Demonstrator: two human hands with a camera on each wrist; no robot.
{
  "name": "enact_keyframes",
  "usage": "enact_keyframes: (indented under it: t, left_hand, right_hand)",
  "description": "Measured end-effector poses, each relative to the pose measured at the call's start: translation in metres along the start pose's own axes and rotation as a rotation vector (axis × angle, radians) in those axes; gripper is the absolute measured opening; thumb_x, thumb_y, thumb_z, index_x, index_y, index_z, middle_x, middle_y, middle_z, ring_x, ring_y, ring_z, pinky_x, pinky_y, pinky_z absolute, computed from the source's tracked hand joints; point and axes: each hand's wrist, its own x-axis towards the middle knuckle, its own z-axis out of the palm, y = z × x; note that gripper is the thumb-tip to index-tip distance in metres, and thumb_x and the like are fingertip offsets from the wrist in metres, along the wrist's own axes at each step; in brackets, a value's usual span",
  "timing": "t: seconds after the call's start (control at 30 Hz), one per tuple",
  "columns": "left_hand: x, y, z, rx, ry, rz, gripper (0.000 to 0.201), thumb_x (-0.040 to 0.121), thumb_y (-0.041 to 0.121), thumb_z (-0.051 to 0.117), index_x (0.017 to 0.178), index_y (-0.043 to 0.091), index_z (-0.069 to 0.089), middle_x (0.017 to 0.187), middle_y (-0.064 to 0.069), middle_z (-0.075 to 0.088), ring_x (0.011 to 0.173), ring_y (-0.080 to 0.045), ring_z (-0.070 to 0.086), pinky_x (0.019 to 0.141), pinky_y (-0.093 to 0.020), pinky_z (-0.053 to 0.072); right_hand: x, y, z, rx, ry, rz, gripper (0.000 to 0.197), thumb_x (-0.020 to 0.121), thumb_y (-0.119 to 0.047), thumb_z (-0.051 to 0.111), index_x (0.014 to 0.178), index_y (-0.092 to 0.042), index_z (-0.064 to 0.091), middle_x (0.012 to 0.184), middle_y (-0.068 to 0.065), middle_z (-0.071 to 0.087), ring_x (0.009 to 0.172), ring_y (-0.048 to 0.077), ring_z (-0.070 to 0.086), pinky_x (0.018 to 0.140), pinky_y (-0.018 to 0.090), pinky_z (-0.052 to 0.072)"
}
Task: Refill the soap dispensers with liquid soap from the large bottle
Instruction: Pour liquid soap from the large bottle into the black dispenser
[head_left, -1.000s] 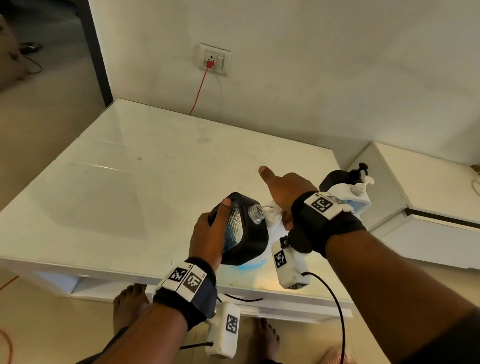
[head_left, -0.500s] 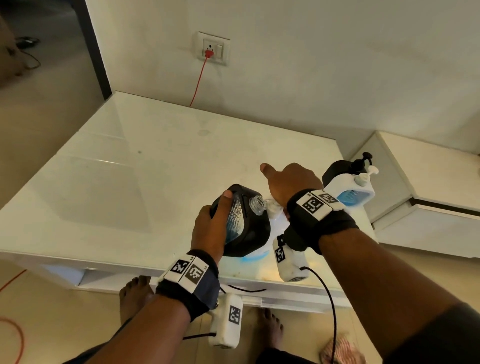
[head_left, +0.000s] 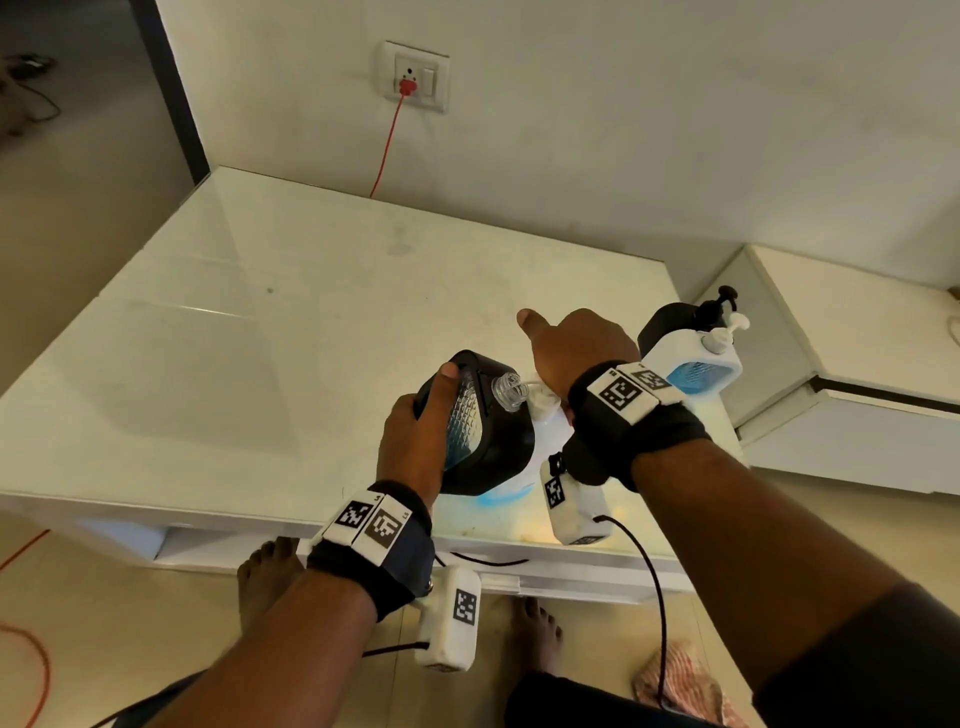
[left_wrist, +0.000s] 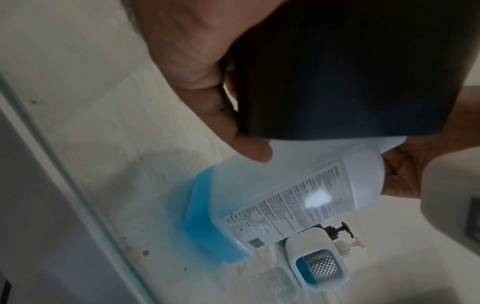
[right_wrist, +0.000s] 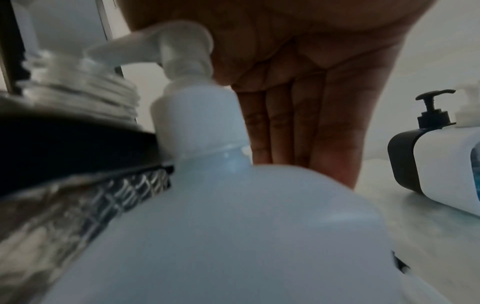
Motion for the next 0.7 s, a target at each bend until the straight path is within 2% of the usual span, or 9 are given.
enact_keyframes:
  t: [0.1,0.17,0.27,0.33,0.4,0.47,0.53,0.63,0.7]
  left_hand:
    - [0.001,-0.001,0.000,0.009,0.001,0.006,0.101,0.056,0.096,0.056,0.118,0.017,0.071,0.109,-0.006,0.076,0.102,-0.027,0.073,0.095,-0.051,0.059]
    - [0.001,-0.001,0.000,0.018,0.001,0.004,0.099,0.057,0.096,0.056,0.117,0.019,0.071,0.109,-0.004,0.076,0.102,-0.027,0.073,0.095,-0.051,0.059]
    - [-0.002,0.001,0.000,0.015,-0.007,0.007,0.102,0.054,0.096,0.055,0.120,0.020,0.068,0.112,-0.004,0.074,0.104,-0.026,0.071,0.096,-0.050,0.059]
    - [-0.003,0.002,0.001,0.013,-0.009,0.007,0.103,0.052,0.095,0.054,0.122,0.019,0.066,0.113,-0.004,0.073,0.105,-0.026,0.070,0.096,-0.050,0.059]
    - [-0.003,0.003,0.002,0.016,-0.002,0.001,0.103,0.052,0.095,0.054,0.121,0.020,0.066,0.113,-0.004,0.073,0.104,-0.026,0.070,0.096,-0.050,0.059]
    - [-0.004,0.004,0.001,0.017,0.002,-0.007,0.103,0.051,0.095,0.053,0.120,0.020,0.067,0.112,-0.004,0.073,0.103,-0.026,0.070,0.096,-0.050,0.059]
    - [-0.004,0.004,0.000,0.015,0.008,-0.019,0.098,0.057,0.093,0.056,0.120,0.019,0.066,0.113,-0.005,0.072,0.104,-0.027,0.070,0.096,-0.049,0.059]
    - [-0.002,0.001,0.001,0.012,0.017,-0.031,0.074,0.083,0.079,0.061,0.122,0.017,0.064,0.115,-0.006,0.071,0.105,-0.027,0.069,0.096,-0.049,0.058]
    - [0.000,0.000,0.000,0.011,0.020,-0.031,0.071,0.085,0.077,0.060,0.122,0.017,0.065,0.115,-0.006,0.072,0.104,-0.027,0.070,0.096,-0.048,0.059]
  right_hand:
    - [-0.004,0.000,0.000,-0.018,0.027,0.003,0.057,0.096,-0.065,0.036,0.081,-0.012,0.050,0.088,0.004,0.056,0.083,0.025,0.051,0.076,0.033,0.035]
    - [-0.006,-0.001,-0.003,-0.010,-0.008,0.001,0.064,0.094,-0.070,0.034,0.082,-0.009,0.052,0.085,0.003,0.060,0.081,0.026,0.056,0.076,0.034,0.040]
    - [-0.005,-0.005,-0.012,0.072,-0.113,0.001,0.076,0.089,-0.079,0.028,0.070,-0.012,0.058,0.070,0.007,0.064,0.078,0.031,0.065,0.084,0.042,0.054]
    - [-0.005,-0.007,-0.014,0.093,-0.139,-0.007,0.078,0.089,-0.080,0.026,0.065,-0.013,0.057,0.059,0.006,0.062,0.075,0.031,0.065,0.087,0.044,0.054]
    - [-0.004,-0.006,-0.013,0.081,-0.121,-0.018,0.076,0.091,-0.076,0.027,0.063,-0.013,0.058,0.052,0.002,0.062,0.070,0.028,0.064,0.084,0.041,0.054]
    - [-0.001,-0.005,-0.010,0.043,-0.091,-0.015,0.068,0.094,-0.070,0.032,0.074,-0.011,0.060,0.070,0.002,0.067,0.078,0.028,0.065,0.084,0.039,0.052]
    - [0.001,-0.004,-0.007,0.009,-0.064,-0.005,0.054,0.096,-0.060,0.040,0.084,-0.011,0.058,0.089,0.005,0.065,0.089,0.029,0.062,0.081,0.035,0.046]
    - [0.002,-0.001,-0.003,-0.021,-0.023,0.004,0.045,0.097,-0.051,0.045,0.072,-0.015,0.046,0.076,0.002,0.052,0.082,0.025,0.052,0.075,0.033,0.035]
    - [-0.001,-0.001,-0.002,-0.016,0.001,0.009,0.045,0.098,-0.051,0.044,0.070,-0.016,0.042,0.071,0.000,0.047,0.081,0.024,0.050,0.075,0.033,0.033]
